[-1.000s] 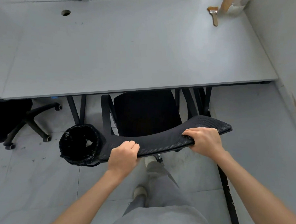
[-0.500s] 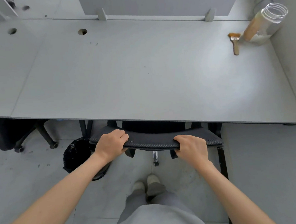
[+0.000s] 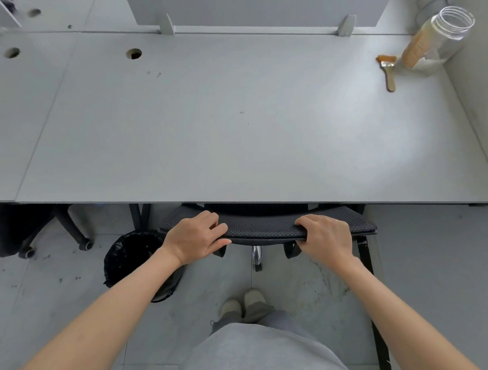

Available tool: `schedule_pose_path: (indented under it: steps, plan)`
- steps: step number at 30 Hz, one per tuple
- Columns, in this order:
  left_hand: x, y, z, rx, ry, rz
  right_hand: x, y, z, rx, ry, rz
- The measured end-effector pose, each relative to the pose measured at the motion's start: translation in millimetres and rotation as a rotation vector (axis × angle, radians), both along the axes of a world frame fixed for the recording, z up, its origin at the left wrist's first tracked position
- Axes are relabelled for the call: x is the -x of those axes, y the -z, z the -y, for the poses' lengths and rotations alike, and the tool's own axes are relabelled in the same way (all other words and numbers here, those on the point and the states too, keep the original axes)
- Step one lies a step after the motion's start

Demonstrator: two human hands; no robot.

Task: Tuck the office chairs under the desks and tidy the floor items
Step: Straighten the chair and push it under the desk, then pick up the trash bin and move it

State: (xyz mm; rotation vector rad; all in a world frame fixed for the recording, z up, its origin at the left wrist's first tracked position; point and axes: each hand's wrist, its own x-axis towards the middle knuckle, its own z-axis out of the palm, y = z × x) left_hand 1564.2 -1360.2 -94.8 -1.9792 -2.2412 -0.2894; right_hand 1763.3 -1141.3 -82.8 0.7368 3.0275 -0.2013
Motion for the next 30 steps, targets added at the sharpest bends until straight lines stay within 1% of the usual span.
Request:
schedule_pose_path:
  steps: [4,7,8,9,10,12,13,15,16,17,20,22,24,26,28,30]
  plan:
    - [-1,-6,-1,0.059,0.001,-0.011,-2,-11,0,0.03,-0.068,-0.067]
    - [-7,-10,0,0.099,-0.053,0.068,-5,-16,-2,0.065,-0.121,-0.03]
    - [-11,-12,1,0.113,-0.096,0.124,-5,-17,-2,0.086,-0.144,-0.012]
    - [-18,-17,3,0.101,-0.162,0.212,-6,-17,0,0.114,-0.158,0.004]
    - [-26,-24,8,0.083,-0.251,0.343,-7,-18,3,0.148,-0.156,0.011]
    - [-44,-38,28,0.033,-0.466,0.671,-8,-24,20,0.215,-0.141,-0.058]
    - [-54,-46,41,-0.057,-0.57,0.831,-8,-29,34,0.256,-0.138,-0.115]
    - [-79,-56,74,-0.314,-0.766,1.1,-6,-42,66,0.398,-0.13,-0.215]
    - [-90,-58,91,-0.444,-0.847,1.213,-4,-48,82,0.494,-0.132,-0.243]
    - [-101,-57,108,-0.553,-0.926,1.286,-1,-52,97,0.603,-0.139,-0.247]
    - [-138,-46,158,-0.793,-1.181,1.385,10,-46,139,0.977,-0.127,-0.166]
    - [-166,-38,183,-0.88,-1.347,1.383,18,-32,161,1.166,-0.092,-0.061]
    - [-190,-30,202,-0.957,-1.489,1.375,27,-16,179,1.242,-0.083,0.051]
    - [-206,-24,217,-1.047,-1.604,1.387,40,-3,194,1.264,-0.087,0.125]
    - [-213,-22,231,-1.109,-1.666,1.384,51,1,211,1.293,-0.056,0.137]
    - [-210,-19,244,-1.142,-1.683,1.385,60,5,230,1.324,0.002,0.105]
